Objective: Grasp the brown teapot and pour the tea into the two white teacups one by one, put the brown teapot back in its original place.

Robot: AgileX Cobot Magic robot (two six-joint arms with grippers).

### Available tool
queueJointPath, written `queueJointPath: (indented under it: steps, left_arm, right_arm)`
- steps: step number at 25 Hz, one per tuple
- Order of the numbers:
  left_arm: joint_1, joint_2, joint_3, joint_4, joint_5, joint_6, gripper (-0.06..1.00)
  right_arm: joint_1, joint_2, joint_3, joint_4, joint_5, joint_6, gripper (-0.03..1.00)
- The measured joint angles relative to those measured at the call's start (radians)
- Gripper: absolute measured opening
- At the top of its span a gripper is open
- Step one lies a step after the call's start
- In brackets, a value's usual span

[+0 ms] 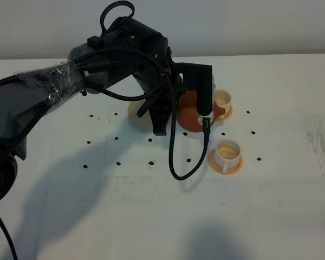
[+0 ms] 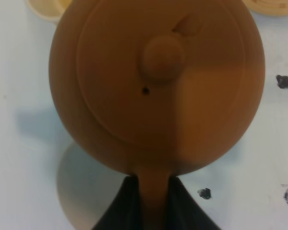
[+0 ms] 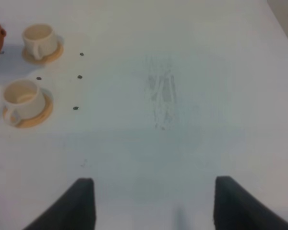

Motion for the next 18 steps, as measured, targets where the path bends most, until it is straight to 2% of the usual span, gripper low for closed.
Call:
queueJointPath:
  steps: [7,12,18]
  left_arm:
    - [0.001,0.000,0.000,0.028,-0.057,-0.009,0.08]
    - [0.001,-0.001,0.000,0.035,-0.042,-0.005,0.08]
    - [0.010,-0.015,0.000,-0.027,-0.034,0.030,0.08]
  right_arm:
    - [0.000,0.000,0.000,0.000,0.000,0.000,0.51]
    - [0.000,0.000,0.000,0.000,0.000,0.000,0.51]
    - [0.000,0.000,0.000,0.000,0.000,0.001,0.51]
